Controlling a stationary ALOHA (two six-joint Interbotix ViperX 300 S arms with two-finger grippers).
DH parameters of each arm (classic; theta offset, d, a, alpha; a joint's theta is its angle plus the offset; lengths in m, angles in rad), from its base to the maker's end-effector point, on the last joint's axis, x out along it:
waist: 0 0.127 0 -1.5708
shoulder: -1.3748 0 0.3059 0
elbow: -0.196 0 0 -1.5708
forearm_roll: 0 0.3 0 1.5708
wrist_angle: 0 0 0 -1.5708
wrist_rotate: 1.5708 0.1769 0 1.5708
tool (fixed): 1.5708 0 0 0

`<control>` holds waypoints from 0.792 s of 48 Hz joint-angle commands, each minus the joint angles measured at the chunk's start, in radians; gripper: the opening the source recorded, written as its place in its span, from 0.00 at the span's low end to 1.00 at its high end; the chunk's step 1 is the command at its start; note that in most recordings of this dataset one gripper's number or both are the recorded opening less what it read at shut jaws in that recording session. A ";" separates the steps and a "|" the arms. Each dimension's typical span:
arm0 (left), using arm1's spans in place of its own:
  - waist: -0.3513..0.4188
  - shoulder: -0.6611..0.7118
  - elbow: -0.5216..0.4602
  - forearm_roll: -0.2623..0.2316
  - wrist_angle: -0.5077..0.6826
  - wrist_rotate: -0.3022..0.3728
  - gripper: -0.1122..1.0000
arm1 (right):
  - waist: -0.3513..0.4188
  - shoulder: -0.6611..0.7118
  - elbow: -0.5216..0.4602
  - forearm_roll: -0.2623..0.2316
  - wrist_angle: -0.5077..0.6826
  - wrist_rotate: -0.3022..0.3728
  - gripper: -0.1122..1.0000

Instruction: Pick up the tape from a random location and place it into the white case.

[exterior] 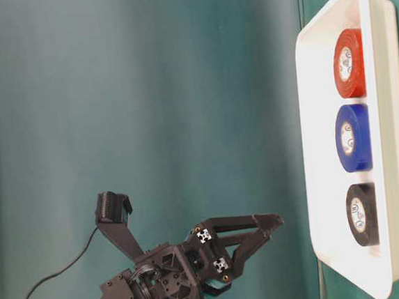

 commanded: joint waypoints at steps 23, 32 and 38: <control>-0.285 -0.121 0.064 0.000 -0.098 0.000 0.87 | -0.005 0.009 -0.041 -0.003 0.008 0.006 0.85; -0.285 -0.183 0.129 -0.002 -0.173 0.000 0.87 | -0.005 0.011 -0.044 -0.002 0.009 0.011 0.85; -0.285 -0.238 0.158 -0.002 -0.181 0.002 0.87 | -0.005 0.009 -0.057 0.000 0.028 0.011 0.85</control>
